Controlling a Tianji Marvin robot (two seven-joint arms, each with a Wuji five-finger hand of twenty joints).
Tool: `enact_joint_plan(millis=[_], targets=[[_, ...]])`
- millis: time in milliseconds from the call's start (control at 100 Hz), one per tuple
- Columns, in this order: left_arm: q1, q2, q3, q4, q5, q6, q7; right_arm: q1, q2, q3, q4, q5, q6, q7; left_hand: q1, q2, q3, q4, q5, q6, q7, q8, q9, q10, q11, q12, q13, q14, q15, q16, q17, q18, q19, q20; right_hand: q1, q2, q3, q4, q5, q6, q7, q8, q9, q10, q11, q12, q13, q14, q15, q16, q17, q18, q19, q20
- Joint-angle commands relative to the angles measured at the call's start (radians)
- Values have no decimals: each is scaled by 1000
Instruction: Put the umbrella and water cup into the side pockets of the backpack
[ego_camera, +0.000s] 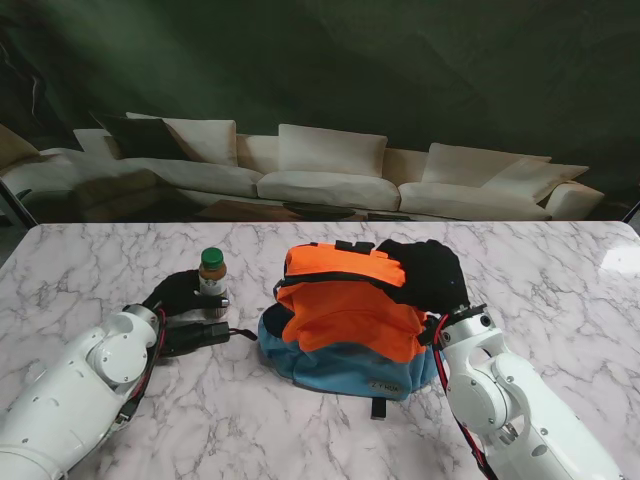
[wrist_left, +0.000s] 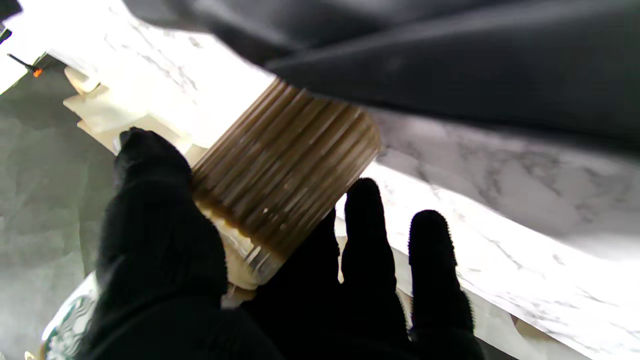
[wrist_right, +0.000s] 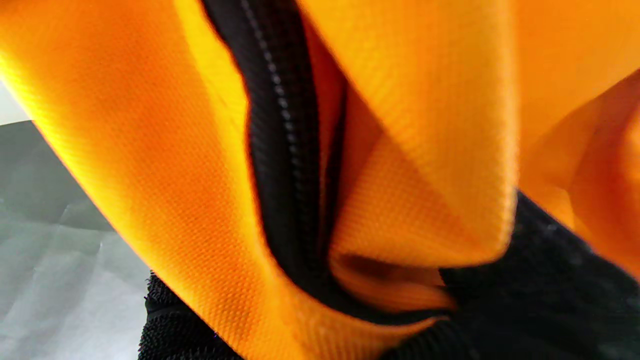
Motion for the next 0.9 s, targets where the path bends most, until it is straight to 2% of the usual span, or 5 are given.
enact_joint_plan(millis=[0,410,730,760,890], targets=[[8,-12,-14,-30,-15,3,-12,-8,-2,-4,11,-3,0,7,220,156,142,48,121,-110,110,-33,155,-89,70,51,58,14,72,50,24,7,90,53,117,97,71,37,45,-210,109,34,8,-46,2,8,58,-32,14,13,-11,-8,0,-8],[133,13,-174,-240,47,-80,-53,3,-1,9,25,-11,8,5,263,142,160,57,176,-109,152,-77,205,-52,65,58,169,90,302,262,108,5,215,99,117,98,72,37,45,-214,110,35,7,-48,2,8,57,-34,16,14,-5,-15,12,0],[299,30,-270,-460,-2,-118,-169,24,2,32,41,-21,-1,11,276,150,160,55,183,-90,139,-77,197,-20,75,49,170,114,285,264,125,17,217,89,117,100,70,36,46,-224,111,39,6,-51,1,8,56,-33,15,13,-7,-14,13,2],[310,31,-273,-475,-11,-121,-178,25,2,33,40,-21,-2,12,276,152,157,54,184,-89,134,-75,197,-25,76,46,178,88,277,257,125,20,217,86,118,100,70,36,45,-225,110,38,6,-51,1,8,55,-33,14,13,-7,-14,13,2],[348,35,-272,-531,-68,-120,-222,29,2,34,41,-17,-1,16,278,160,155,54,186,-78,126,-72,198,-17,84,43,174,118,279,258,119,30,220,86,118,101,70,36,46,-225,111,40,6,-51,0,8,54,-33,14,13,-7,-14,12,3]])
